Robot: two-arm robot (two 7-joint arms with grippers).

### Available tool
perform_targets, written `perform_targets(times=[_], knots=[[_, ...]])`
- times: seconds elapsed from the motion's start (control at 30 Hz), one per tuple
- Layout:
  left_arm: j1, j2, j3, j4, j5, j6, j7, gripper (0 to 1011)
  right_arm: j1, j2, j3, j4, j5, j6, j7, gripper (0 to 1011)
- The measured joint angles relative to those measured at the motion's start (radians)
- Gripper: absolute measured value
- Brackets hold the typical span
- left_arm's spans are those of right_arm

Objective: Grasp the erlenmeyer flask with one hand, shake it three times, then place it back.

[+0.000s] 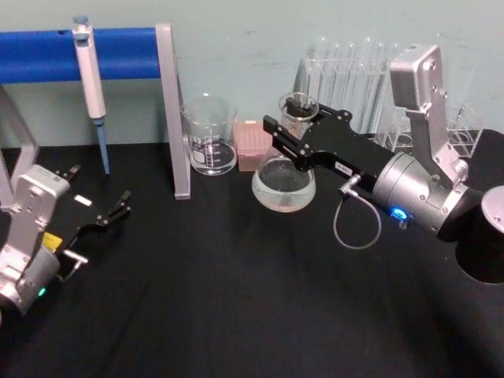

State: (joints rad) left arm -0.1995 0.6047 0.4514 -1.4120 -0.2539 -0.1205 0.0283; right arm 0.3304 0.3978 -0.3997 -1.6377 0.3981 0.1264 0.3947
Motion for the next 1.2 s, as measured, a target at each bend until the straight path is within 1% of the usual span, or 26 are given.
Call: perform_targets(times=[0.83,1.03,1.2], knots=[[0.0,0.0,0.0,0.0,0.0,0.0,0.0,1001,0.001,-0.001,-0.008,0.01,0.0,0.0,-0.001,448],[0.0,0.0,0.0,0.0,0.0,0.0,0.0,1001,0.003,-0.004,-0.016,0.011,0.0,0.0,0.008,448],[0.0,0.0,0.0,0.0,0.0,0.0,0.0,1001,0.009,-0.005,-0.034,0.011,0.004,0.0,0.029,448]])
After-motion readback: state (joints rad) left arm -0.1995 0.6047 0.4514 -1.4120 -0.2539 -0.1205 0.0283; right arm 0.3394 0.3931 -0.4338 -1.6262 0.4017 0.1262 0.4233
